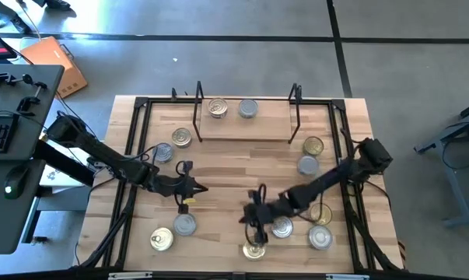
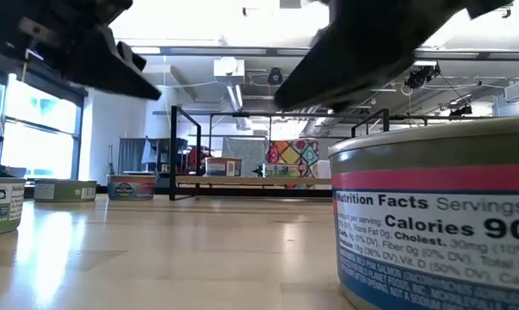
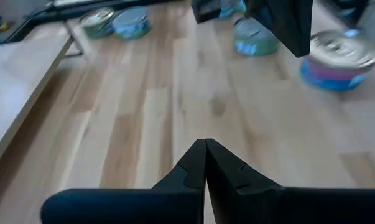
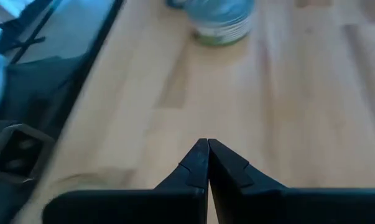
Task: Stack canned seafood by type on shelf
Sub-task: Put the green tuna can on the shelf
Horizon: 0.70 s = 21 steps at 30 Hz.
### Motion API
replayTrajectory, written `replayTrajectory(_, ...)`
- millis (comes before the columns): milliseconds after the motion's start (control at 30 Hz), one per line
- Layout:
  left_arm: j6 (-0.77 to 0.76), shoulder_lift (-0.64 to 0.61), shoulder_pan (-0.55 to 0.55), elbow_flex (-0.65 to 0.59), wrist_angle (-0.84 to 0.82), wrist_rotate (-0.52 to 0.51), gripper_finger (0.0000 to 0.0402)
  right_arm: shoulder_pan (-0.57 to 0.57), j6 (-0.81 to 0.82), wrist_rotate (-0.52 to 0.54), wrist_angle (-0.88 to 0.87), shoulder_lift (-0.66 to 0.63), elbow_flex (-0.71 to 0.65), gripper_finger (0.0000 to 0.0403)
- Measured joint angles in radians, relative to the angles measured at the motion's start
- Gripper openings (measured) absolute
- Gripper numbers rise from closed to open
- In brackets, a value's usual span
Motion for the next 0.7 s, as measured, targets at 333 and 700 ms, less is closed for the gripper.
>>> replayTrajectory(333,0.007,0.000,0.000,0.000,0.070,0.075,0.0000,0.203,0.436,0.086,-0.330,-0.008,0.092,0.0000)
replayTrajectory(700,0.084,0.000,0.002,0.000,0.109,0.094,0.0000,0.399,1.065,0.392,-0.838,-0.008,0.170,0.0000)
